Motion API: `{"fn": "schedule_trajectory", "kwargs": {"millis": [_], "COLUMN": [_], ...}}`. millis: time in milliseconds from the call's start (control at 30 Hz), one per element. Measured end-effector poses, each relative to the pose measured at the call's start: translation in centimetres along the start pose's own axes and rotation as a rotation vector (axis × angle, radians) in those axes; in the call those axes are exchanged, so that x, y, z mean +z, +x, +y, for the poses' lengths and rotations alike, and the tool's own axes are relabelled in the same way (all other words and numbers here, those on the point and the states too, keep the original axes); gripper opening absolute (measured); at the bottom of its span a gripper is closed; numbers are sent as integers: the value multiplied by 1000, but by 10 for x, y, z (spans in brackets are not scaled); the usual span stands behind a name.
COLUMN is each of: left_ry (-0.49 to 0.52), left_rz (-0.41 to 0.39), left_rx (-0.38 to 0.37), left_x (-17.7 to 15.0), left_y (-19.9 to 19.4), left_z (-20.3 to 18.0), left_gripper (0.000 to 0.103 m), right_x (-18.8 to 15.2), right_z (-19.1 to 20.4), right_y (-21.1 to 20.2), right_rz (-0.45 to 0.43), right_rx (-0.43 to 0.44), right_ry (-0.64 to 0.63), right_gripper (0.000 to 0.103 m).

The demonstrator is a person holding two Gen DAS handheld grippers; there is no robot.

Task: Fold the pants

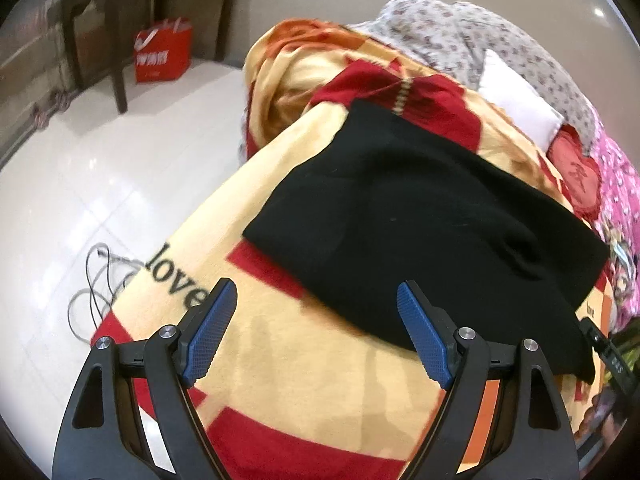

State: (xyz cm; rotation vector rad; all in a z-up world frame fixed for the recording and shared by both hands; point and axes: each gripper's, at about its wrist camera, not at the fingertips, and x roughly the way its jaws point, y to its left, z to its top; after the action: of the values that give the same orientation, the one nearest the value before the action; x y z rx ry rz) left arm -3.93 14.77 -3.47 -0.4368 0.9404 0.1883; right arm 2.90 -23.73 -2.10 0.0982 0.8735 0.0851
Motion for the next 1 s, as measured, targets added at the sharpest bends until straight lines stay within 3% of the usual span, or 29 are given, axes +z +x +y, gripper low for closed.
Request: {"fn": "schedule_trajectory", "kwargs": {"millis": [167,333,600,800,833,867,900,933,967,1000], "left_ry": [-63,-47,34,33,31,27,24,22,20,19], "left_rz": [56,60,48,50,51,53,58,63,69,71], "left_rx": [-34,-59,-30,-41,-51,-70,-81,-87,-92,-92], "left_x": [1,9,10,14,15,16,17,17,18,18], "left_y": [18,27,37,40,40,40,40,41,41,41], "left_z": [5,-8,-34,-37,-38,-37,-37,-37,-38,-37], "left_gripper": [82,82,82,82,80,71,65,52,39,33], "right_x": [1,-3,-21,-30,-30,-29,-30,-31,-32,-33], "right_z": [-3,-21,-90,-131,-134,-135,-136,-137,-138,-136], "right_y": [0,-11,-30,-19,-17,-14,-9,-3,-2,-4], "right_rz": [2,-15,-7,24,19,19,23,34,16,-18], "right_rx": [-4,-46,-205,-188,-185,-182,-170,-135,-128,-130], "right_ry": [-5,1,87,212,219,219,216,217,219,218], "right_gripper": [86,86,86,86,86,85,82,63,48,38]}}
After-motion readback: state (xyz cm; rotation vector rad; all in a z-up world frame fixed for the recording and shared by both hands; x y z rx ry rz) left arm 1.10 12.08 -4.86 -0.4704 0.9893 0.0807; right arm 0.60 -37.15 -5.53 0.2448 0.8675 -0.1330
